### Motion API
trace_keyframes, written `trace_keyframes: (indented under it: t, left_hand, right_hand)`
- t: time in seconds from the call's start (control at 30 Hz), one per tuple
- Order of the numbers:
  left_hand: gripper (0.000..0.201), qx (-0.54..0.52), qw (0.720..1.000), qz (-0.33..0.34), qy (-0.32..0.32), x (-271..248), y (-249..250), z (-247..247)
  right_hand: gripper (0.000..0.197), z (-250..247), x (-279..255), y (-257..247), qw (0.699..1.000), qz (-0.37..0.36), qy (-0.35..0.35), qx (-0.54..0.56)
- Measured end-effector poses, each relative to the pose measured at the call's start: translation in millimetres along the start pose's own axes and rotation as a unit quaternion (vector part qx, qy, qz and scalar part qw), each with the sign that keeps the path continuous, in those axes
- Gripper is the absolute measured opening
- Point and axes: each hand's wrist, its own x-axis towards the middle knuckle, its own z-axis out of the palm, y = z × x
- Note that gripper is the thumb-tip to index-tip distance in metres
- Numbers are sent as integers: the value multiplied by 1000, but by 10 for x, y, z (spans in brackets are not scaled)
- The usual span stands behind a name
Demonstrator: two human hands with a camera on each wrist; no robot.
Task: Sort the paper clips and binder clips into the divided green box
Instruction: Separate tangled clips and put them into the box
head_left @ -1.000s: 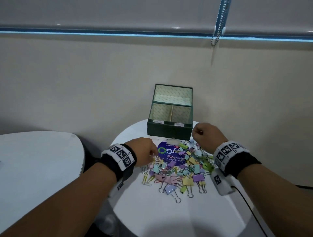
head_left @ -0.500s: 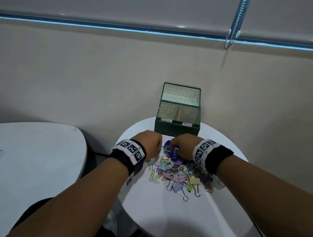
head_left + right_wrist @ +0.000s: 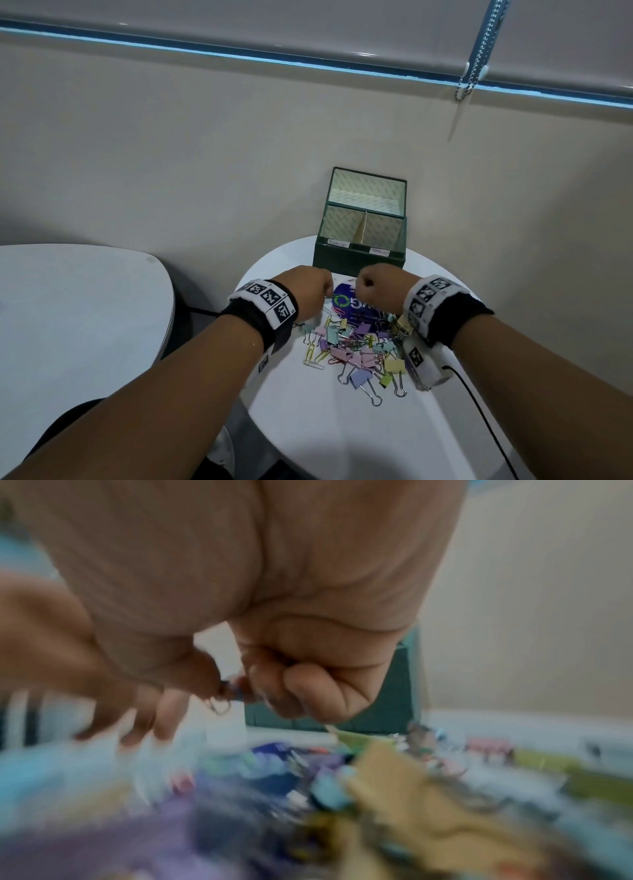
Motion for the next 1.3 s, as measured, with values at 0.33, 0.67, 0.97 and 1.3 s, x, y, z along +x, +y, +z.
trace_keyframes:
  t: [0.33, 0.67, 0.97, 1.3]
  left_hand:
    - [33, 38, 998, 40, -30, -1, 8, 78]
    - [18, 60, 997, 52, -4, 36, 32, 38]
    - [26, 123, 991, 51, 12, 58, 18, 124]
    - [12, 67, 997, 42, 27, 145, -28, 119]
  right_hand:
    - [14, -179, -108, 321, 672, 89, 52, 734]
    - [18, -415, 93, 518, 740, 171, 182, 624]
    - [31, -749, 338, 305, 861, 90, 198, 460]
    - [9, -464, -156, 587, 963, 45, 189, 186]
